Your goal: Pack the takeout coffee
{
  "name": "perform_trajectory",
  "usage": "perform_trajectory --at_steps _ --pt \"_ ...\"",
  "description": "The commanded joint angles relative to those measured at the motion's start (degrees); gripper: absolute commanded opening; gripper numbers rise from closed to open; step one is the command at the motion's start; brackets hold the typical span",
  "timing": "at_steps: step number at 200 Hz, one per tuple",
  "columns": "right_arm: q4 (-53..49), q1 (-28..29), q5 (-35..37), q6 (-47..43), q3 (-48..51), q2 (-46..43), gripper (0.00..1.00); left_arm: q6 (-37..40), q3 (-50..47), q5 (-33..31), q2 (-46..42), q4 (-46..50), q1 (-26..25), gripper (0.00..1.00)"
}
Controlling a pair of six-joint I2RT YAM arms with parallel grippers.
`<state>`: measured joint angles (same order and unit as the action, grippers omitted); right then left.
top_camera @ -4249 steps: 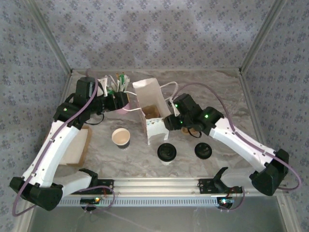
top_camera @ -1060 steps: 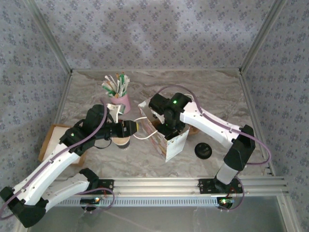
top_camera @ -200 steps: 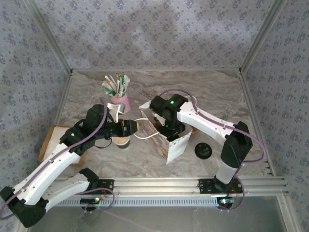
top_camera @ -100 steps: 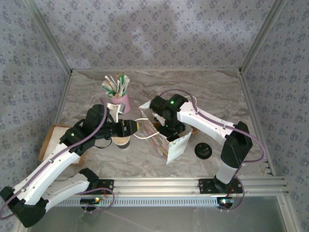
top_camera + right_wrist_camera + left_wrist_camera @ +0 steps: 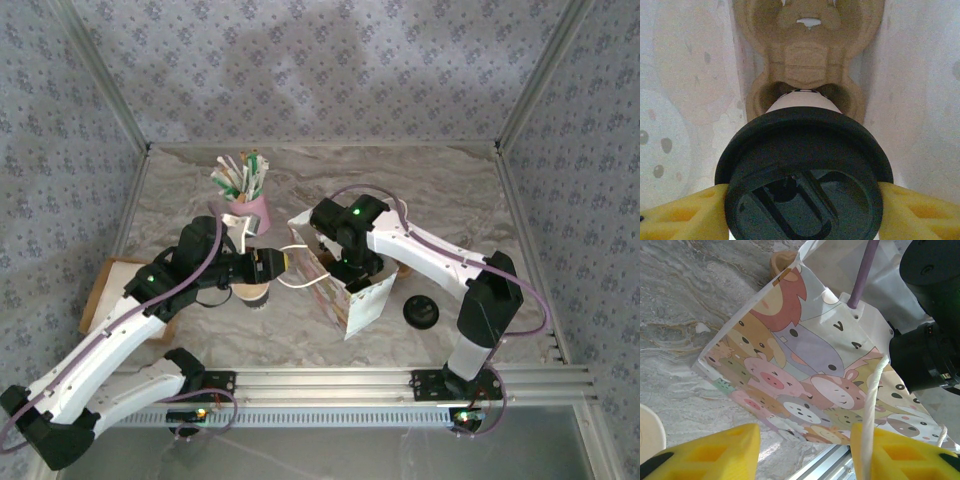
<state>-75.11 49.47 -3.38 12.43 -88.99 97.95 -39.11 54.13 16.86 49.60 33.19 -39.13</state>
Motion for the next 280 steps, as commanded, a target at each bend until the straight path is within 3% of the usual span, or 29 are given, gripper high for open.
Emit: perform_trajectory --at_steps 1,33,65,91,182,280 --pt "-0.45 -0.21 -0.96 -0.74 1.01 0.45 0.68 -0.07 1.24 -0.41 -0.11 -0.92 -0.33 0.51" --pt "-0.45 -0.21 -1.03 -0.74 1.01 0.65 0.68 0.39 2.11 -0.80 -0.15 -0.48 -0.35 0.57" --pt "-0.25 -0.32 -1.20 -0.84 1.10 0.83 0.68 1.90 4.56 -2.35 -0.15 1.83 -0.37 0.87" --pt "0.14 -0.37 -1.37 -0.89 1.43 0.90 0.68 3.67 7.59 -4.47 -0.06 4.30 -0.38 0.98" --pt "2.59 -0.73 -2.06 -1.00 2.68 1.36 0.68 8.29 15.37 -5.53 2.88 4.17 -1.20 0.99" --pt "4.00 -1.18 -2.86 -1.26 3.38 2.81 0.68 10.81 17.49 -6.15 6.86 1.09 -4.86 0.99"
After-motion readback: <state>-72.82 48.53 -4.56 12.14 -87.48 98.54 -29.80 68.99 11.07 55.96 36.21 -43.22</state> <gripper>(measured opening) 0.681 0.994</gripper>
